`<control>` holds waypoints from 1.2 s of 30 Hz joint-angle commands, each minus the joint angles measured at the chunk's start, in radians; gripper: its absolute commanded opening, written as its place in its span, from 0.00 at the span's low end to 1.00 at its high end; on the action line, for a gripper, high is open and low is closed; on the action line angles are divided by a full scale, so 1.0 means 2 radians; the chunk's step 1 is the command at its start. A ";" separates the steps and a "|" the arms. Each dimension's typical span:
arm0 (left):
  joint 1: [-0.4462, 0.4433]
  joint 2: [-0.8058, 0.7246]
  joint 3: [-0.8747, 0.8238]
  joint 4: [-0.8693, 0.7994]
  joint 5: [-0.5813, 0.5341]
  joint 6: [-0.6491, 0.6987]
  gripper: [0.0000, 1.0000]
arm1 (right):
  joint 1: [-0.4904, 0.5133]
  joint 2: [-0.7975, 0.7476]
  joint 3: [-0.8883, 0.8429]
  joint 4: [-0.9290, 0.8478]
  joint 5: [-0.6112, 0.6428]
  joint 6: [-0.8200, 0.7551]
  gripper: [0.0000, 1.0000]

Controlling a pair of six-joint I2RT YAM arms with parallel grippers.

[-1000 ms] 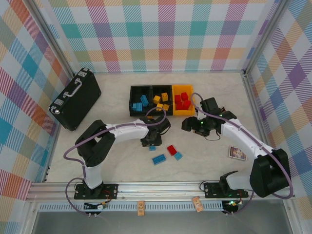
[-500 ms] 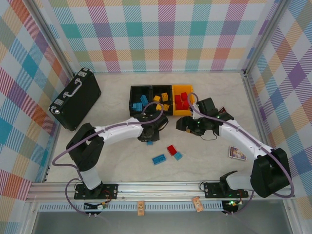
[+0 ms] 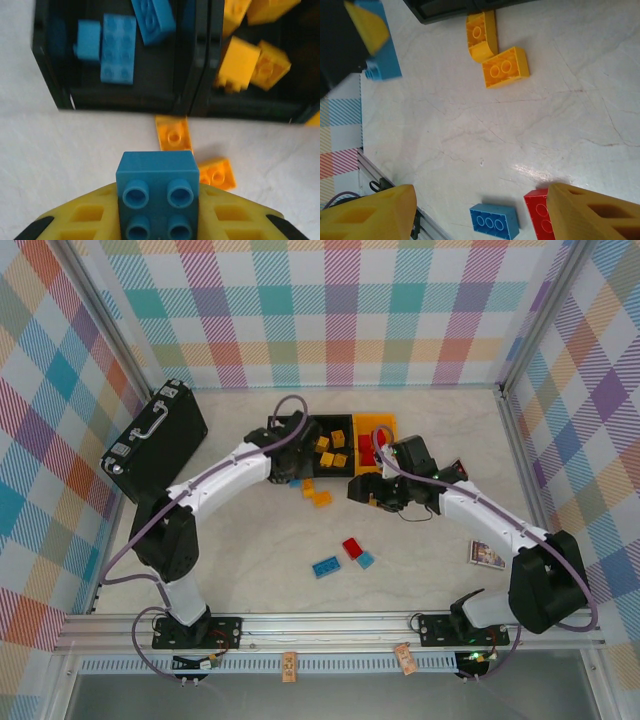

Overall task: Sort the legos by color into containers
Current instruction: Place the lego in the container.

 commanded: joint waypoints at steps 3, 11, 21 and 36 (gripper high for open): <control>0.039 0.051 0.074 -0.030 -0.008 0.050 0.28 | 0.000 0.018 0.023 0.022 0.001 0.006 0.70; 0.079 0.144 0.189 -0.042 -0.010 0.078 0.28 | 0.000 0.043 0.032 0.027 -0.001 0.008 0.70; 0.102 0.265 0.339 -0.073 -0.040 0.117 0.30 | 0.000 0.054 0.030 0.026 0.000 0.010 0.70; 0.100 0.334 0.396 -0.092 -0.095 0.148 0.38 | 0.000 0.055 0.037 0.017 0.007 0.006 0.70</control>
